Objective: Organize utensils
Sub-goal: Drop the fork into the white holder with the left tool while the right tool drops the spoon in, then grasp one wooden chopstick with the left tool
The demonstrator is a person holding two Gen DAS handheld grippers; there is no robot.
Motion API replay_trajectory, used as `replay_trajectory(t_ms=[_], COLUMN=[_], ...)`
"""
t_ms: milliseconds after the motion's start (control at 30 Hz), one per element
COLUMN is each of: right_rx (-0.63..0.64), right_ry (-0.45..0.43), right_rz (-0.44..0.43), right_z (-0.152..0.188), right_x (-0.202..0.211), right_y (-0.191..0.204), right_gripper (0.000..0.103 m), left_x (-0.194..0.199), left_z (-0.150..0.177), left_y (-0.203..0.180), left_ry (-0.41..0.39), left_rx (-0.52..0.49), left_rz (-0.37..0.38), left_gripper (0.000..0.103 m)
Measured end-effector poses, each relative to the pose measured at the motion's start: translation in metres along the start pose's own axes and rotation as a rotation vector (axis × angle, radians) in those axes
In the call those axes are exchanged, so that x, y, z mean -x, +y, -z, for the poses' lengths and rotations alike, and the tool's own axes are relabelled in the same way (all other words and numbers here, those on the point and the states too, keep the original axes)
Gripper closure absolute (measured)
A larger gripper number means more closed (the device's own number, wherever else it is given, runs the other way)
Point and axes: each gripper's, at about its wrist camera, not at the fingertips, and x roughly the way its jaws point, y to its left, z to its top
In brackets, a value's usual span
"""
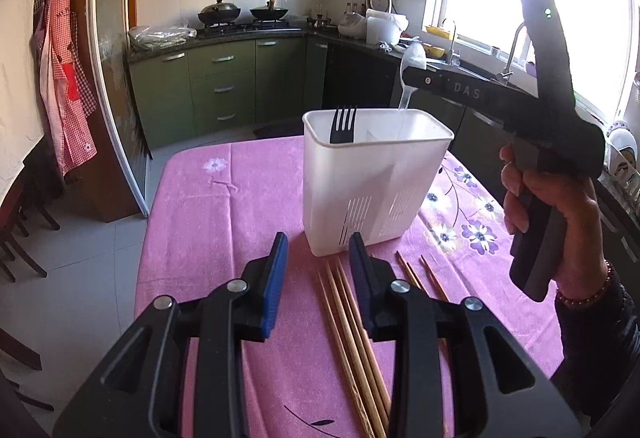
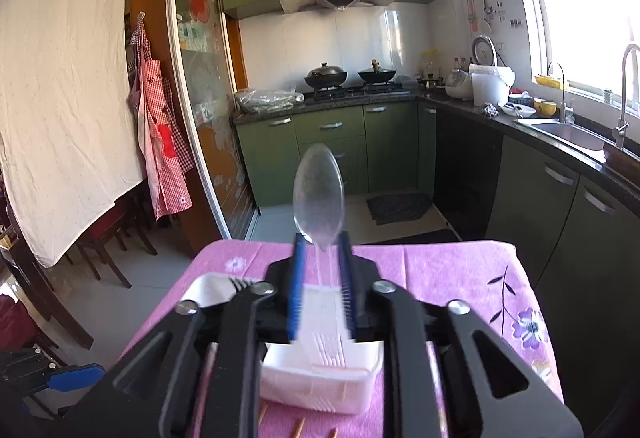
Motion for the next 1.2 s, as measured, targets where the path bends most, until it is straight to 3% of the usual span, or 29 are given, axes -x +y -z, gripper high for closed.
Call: replay_trajectory(t_ms=[233, 467, 600, 867, 1200], right_rx=[-0.012, -0.024, -0.069, -0.107, -0.123], right_ry=[0.015, 0.221, 0.295, 0.334, 0.339], right_rz=[0.018, 0.051, 0.066, 0.053, 0.040], right_z=[0.017, 0.075, 0.109, 0.132, 0.129], right_x=[0.055, 0.084, 0.081, 0.075, 0.072], right_y=[-0.014, -0.047, -0.070, -0.089, -0.090], right_gripper=[0.073, 0.071, 0.071, 0.071, 0.068], left_x=[-0.014, -0.060, -0.089, -0.122, -0.142], left_z=[0.010, 0.026, 0.033, 0.035, 0.036], left_y=[-0.007, -0.006, -0.003, -0.005, -0.016], left_ry=[0.129, 0.335, 0.425, 0.496, 0.560], left_rx=[0.004, 0.054, 0.094, 0.094, 0.068], left_rz=[0.028, 0.049, 0.058, 0.006, -0.049], left_gripper=[0.073, 0.073, 0.080, 0.090, 0.091])
